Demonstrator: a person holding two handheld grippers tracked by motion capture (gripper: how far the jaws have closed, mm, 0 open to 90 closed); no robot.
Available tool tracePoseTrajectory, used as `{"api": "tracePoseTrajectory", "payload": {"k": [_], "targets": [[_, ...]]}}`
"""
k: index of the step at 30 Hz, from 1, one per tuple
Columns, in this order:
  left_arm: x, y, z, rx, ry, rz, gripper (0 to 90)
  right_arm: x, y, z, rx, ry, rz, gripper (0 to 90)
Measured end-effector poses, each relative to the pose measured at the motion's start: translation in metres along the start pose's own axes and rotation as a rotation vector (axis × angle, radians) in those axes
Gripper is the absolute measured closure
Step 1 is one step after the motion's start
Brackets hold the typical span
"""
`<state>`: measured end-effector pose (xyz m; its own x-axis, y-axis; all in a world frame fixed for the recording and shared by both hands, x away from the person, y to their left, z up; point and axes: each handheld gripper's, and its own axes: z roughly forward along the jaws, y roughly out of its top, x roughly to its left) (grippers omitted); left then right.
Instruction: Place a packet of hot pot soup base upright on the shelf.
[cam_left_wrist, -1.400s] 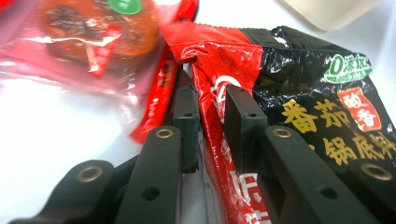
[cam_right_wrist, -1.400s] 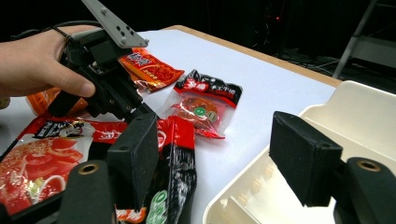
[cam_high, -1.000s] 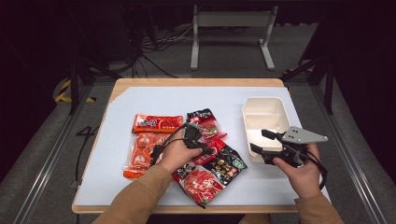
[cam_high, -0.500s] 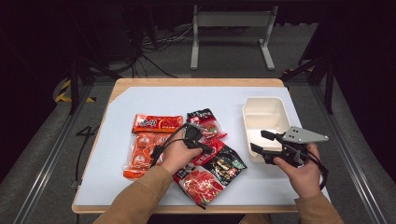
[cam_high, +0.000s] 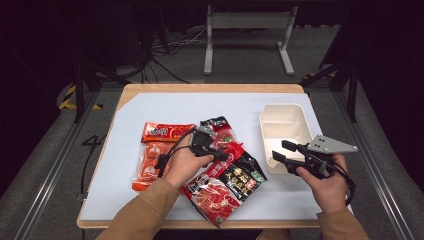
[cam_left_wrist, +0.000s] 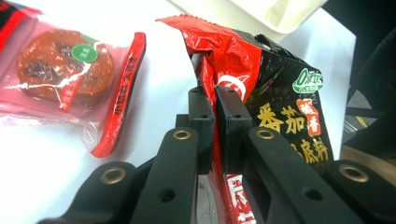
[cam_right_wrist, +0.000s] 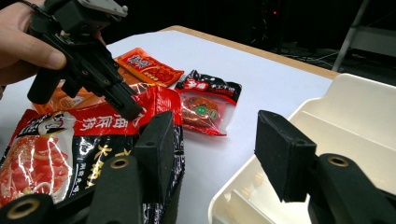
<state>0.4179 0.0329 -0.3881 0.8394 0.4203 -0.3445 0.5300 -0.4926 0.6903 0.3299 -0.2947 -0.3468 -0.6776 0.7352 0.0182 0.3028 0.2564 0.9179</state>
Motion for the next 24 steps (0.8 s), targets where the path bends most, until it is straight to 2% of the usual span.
{"api": "tracePoseTrajectory", "payload": {"k": [3, 8, 10, 12, 19, 24], "targets": [[-0.005, 0.002, -0.008, -0.026, -0.031, 0.019, 86.9, 0.001, 0.001, -0.002, -0.009, -0.010, -0.010, 47.5], [-0.013, 0.004, -0.021, -0.067, -0.049, 0.045, 87.7, 0.004, 0.004, -0.008, -0.048, -0.009, -0.011, 49.7], [-0.014, 0.005, -0.025, -0.075, -0.046, 0.054, 87.9, 0.004, 0.004, -0.008, -0.052, -0.007, -0.011, 49.9], [-0.020, 0.007, -0.032, -0.102, -0.046, 0.066, 88.1, 0.004, 0.004, -0.010, -0.055, -0.006, -0.008, 50.1], [-0.041, 0.012, -0.060, -0.187, -0.052, 0.145, 88.5, 0.004, 0.006, -0.013, -0.066, -0.003, 0.003, 52.0], [-0.048, 0.010, -0.074, -0.261, -0.042, 0.164, 88.8, 0.004, 0.006, -0.016, -0.072, -0.014, 0.012, 53.3]]}}
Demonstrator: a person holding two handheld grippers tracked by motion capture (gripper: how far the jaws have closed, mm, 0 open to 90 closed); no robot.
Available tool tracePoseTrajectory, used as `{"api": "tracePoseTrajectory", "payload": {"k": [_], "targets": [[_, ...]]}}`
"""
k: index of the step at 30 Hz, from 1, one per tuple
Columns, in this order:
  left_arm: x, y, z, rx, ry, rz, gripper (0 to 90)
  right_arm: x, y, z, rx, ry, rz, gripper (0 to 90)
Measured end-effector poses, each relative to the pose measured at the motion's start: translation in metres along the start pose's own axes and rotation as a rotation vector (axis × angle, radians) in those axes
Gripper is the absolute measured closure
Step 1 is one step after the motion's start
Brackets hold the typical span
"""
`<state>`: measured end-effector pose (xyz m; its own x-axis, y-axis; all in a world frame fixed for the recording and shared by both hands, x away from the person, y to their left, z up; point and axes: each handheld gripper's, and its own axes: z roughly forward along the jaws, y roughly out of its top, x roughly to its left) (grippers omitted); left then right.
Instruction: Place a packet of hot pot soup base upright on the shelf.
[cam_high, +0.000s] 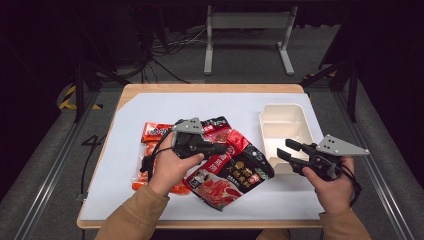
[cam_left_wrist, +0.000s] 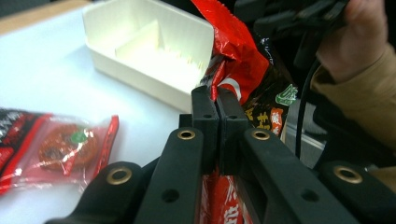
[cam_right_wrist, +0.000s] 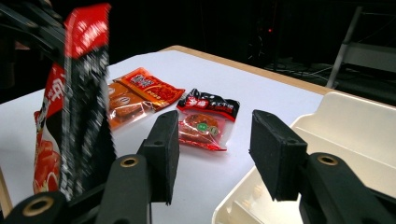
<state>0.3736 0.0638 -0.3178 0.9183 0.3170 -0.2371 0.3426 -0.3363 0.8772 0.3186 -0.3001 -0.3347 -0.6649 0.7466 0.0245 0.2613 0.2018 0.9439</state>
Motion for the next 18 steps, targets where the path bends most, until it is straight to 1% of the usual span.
{"api": "tracePoseTrajectory", "payload": {"k": [4, 5, 6, 7, 8, 10, 13, 16, 18], "targets": [[-0.004, 0.001, -0.010, -0.058, 0.027, 0.010, 88.9, 0.000, 0.000, 0.000, 0.001, -0.001, -0.002, 53.3], [-0.006, 0.002, -0.013, -0.075, 0.044, 0.019, 89.0, 0.001, 0.000, 0.000, 0.003, 0.000, 0.000, 53.2], [-0.007, 0.002, -0.014, -0.082, 0.055, 0.024, 89.0, 0.001, 0.000, 0.000, 0.003, 0.004, -0.001, 53.2], [-0.009, 0.001, -0.017, -0.101, 0.077, 0.033, 89.0, 0.001, 0.000, 0.001, 0.004, 0.004, 0.000, 53.1], [-0.009, 0.001, -0.019, -0.109, 0.094, 0.041, 89.0, 0.002, 0.000, 0.001, 0.009, 0.008, 0.001, 52.9], [-0.011, 0.000, -0.023, -0.137, 0.143, 0.057, 89.0, 0.003, 0.001, 0.002, 0.014, 0.019, 0.005, 52.2], [-0.012, -0.003, -0.028, -0.170, 0.201, 0.081, 89.0, 0.006, 0.002, 0.004, 0.018, 0.027, 0.002, 50.6], [-0.014, -0.007, -0.032, -0.200, 0.233, 0.076, 89.0, 0.009, 0.003, 0.006, 0.018, 0.039, -0.005, 49.6], [-0.013, -0.010, -0.035, -0.209, 0.235, 0.071, 88.9, 0.012, 0.003, 0.007, 0.008, 0.048, 0.003, 48.9]]}}
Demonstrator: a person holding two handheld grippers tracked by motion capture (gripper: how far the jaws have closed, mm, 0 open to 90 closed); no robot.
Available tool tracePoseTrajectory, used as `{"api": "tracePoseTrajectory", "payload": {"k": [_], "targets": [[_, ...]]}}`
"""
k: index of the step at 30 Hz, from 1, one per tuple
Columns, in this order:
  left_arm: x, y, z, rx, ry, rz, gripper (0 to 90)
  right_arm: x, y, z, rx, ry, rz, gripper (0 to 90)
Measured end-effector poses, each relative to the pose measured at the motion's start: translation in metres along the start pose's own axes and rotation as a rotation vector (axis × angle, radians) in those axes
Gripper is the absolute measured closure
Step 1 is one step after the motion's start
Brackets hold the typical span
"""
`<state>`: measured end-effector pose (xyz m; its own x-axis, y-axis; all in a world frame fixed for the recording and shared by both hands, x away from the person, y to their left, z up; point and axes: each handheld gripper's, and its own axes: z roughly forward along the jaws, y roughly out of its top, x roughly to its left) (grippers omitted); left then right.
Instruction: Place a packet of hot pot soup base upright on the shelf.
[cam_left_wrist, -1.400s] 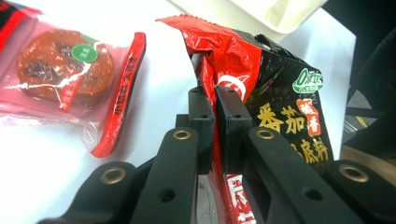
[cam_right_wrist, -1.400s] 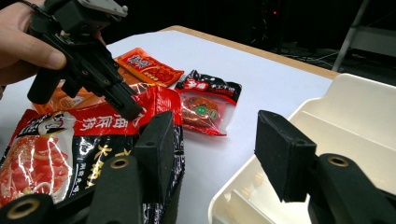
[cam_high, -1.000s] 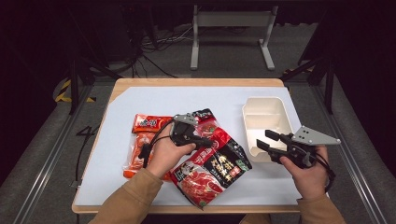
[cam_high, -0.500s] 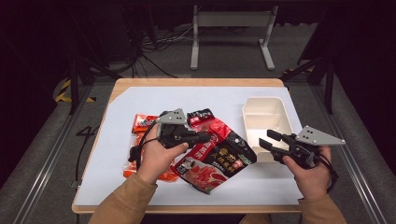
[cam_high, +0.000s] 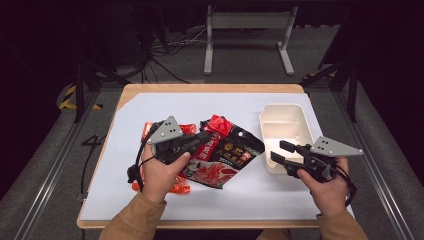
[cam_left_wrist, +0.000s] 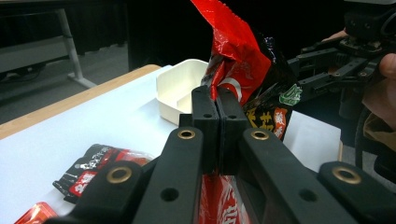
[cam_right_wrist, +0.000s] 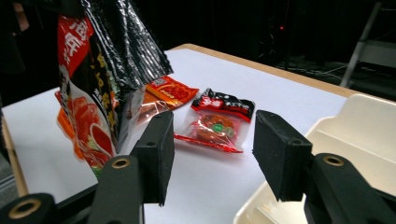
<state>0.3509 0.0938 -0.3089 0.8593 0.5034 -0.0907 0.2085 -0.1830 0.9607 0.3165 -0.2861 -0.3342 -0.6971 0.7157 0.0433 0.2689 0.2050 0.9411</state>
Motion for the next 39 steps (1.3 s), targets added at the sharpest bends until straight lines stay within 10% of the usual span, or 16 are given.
{"api": "tracePoseTrajectory", "payload": {"k": [20, 39], "targets": [[0.004, -0.007, -0.007, -0.054, 0.056, -0.010, 89.0, 0.029, 0.015, 0.039, 0.001, 0.158, 0.018, 38.5], [-0.001, -0.012, -0.001, -0.064, 0.057, -0.003, 89.0, 0.036, 0.019, 0.074, 0.025, 0.145, 0.094, 44.8]]}}
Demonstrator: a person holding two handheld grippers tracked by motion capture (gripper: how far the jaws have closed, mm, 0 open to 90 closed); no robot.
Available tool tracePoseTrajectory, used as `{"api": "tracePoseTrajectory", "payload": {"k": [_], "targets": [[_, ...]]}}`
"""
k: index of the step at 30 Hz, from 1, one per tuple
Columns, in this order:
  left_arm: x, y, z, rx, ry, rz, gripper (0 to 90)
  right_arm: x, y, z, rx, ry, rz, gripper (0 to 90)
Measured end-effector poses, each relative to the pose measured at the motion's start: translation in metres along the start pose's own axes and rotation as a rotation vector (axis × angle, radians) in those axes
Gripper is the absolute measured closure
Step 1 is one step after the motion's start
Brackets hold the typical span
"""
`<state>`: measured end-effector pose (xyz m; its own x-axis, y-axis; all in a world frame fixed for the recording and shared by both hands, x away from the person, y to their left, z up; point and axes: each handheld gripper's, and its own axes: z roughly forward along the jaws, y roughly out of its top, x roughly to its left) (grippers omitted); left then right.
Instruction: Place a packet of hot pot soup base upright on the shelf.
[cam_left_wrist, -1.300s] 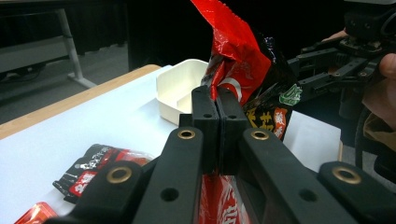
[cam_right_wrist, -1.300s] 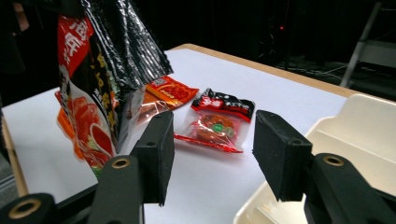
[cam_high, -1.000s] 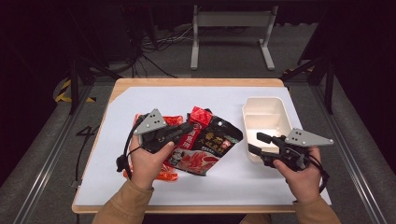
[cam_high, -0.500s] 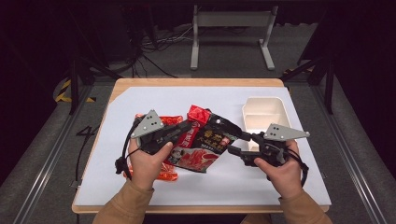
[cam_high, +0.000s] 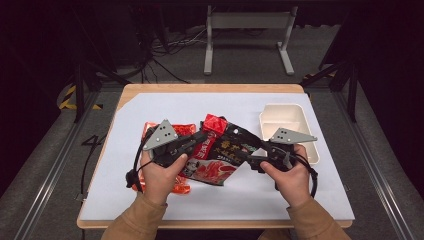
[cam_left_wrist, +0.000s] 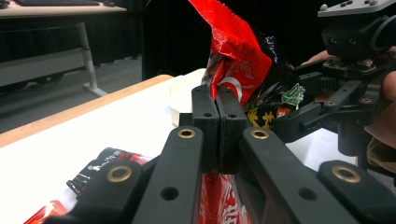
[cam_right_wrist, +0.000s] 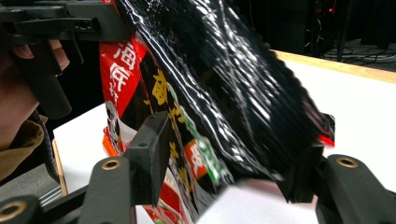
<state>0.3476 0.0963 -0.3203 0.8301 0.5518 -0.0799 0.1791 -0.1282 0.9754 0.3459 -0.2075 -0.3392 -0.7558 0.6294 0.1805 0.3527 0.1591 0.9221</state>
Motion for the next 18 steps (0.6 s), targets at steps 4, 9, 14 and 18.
{"api": "tracePoseTrajectory", "payload": {"k": [4, 9, 14, 18], "targets": [[-0.002, -0.001, 0.001, 0.006, 0.003, 0.008, 89.0, 0.001, 0.001, 0.004, 0.028, -0.004, 0.037, 55.3], [-0.003, 0.000, 0.002, 0.002, 0.011, 0.017, 88.9, -0.002, 0.004, 0.005, 0.067, 0.001, 0.069, 65.2], [-0.001, -0.001, 0.000, -0.003, 0.009, 0.004, 88.7, -0.002, 0.009, 0.003, 0.081, 0.008, 0.050, 71.9], [0.001, -0.001, 0.001, -0.003, 0.009, 0.001, 88.1, -0.001, 0.014, 0.000, 0.094, -0.001, 0.017, 75.9]]}}
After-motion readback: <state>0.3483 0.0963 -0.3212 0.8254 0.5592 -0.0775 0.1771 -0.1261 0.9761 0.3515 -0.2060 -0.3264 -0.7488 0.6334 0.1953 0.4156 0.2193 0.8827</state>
